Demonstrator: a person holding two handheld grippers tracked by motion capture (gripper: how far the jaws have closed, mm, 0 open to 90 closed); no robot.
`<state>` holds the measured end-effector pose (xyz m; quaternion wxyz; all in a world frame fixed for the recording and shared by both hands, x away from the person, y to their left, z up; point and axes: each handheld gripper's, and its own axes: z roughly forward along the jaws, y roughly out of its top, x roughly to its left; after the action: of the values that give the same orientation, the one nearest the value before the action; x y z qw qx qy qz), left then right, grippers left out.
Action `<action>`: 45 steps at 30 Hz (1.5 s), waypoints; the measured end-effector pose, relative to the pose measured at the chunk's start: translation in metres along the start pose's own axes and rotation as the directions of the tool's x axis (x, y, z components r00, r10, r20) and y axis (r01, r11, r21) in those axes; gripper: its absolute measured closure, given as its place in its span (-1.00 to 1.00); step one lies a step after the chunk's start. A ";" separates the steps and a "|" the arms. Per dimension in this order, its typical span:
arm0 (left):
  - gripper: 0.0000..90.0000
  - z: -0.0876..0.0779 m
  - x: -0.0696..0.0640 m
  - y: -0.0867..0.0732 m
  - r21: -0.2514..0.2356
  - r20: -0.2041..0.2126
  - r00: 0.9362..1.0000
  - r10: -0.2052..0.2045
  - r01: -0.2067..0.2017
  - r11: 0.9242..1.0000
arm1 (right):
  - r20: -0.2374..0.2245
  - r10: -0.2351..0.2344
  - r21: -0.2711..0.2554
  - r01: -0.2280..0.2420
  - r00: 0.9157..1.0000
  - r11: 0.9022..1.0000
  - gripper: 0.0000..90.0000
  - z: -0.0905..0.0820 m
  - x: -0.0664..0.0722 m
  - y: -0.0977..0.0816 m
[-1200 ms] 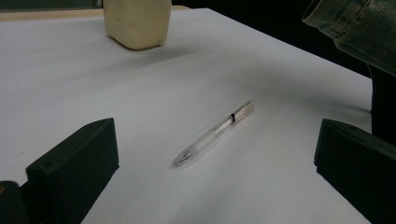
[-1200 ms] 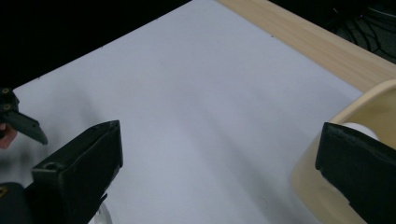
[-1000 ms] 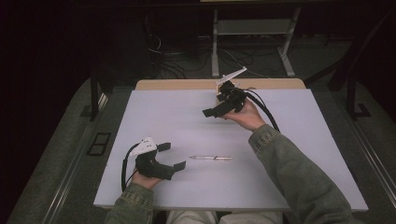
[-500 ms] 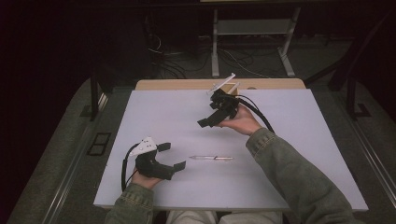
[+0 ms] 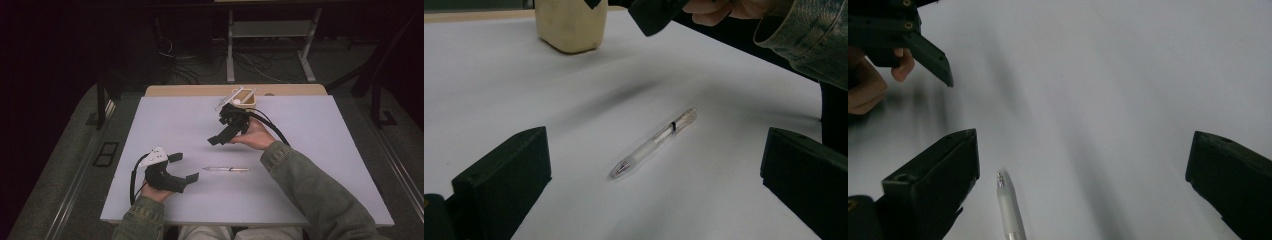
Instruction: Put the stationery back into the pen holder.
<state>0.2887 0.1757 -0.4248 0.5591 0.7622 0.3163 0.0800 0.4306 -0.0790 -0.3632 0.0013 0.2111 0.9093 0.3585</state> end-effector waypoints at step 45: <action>-1.00 0.000 0.000 0.000 0.002 0.002 1.000 0.000 0.000 1.000 | -0.144 -0.143 0.246 0.175 0.979 0.953 -0.99 0.054 0.042 -0.027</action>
<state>0.2884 0.1760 -0.4245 0.5585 0.7630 0.3158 0.0791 0.3899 -0.0453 -0.4152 -0.0540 0.1127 0.9605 0.2485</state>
